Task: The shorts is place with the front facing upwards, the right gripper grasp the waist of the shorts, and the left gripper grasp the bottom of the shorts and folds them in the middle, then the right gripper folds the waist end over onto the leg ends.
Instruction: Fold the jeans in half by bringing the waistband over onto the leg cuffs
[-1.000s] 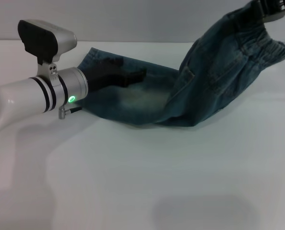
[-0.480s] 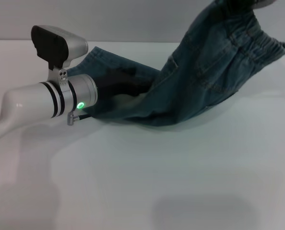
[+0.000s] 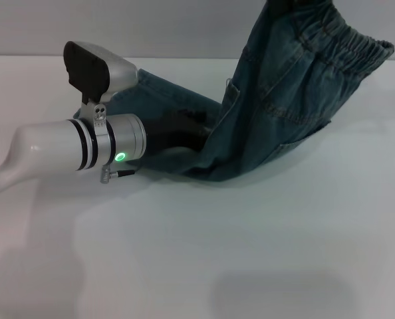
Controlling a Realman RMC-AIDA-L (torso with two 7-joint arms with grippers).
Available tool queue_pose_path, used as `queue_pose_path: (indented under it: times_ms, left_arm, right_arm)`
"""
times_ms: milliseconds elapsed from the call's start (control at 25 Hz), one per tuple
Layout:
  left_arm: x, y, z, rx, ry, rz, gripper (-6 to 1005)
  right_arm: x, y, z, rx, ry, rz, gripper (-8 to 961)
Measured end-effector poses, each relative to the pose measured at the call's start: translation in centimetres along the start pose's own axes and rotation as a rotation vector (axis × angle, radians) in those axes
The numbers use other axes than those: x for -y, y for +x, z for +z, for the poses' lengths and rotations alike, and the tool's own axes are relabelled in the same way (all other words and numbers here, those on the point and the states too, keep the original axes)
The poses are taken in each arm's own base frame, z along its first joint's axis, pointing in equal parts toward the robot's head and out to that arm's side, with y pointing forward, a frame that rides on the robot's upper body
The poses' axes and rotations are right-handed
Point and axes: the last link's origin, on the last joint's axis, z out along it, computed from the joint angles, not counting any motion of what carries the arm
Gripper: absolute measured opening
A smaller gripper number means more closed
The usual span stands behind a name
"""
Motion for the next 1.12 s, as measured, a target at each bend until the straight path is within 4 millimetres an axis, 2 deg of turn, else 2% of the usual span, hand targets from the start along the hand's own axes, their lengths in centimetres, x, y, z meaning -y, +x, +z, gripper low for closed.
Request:
queue_pose_path:
  times_ms: [280,600,840,1120]
  left_arm:
    - [-1.0,-0.1,0.0,0.015,-0.066,0.030,832]
    - [-3.3,-0.1,-0.1,0.051,-0.219,0.098,832]
    - [-4.3,0.1,-0.2,0.043,-0.247,0.123,831]
    - [-2.6,-0.3,-0.3,0.052,-0.142,0.116,831]
  right_arm:
    - [-0.1,-0.3,0.3,0.001,-0.008,-0.004,22]
    - [0.0,0.0,0.8,-0.018,-0.013,0.003,23]
    - [0.1,0.3,1.4,-0.032,-0.026,0.015,23]
    - [0.4,1.0,2.1,-0.048,-0.049,0.034,21]
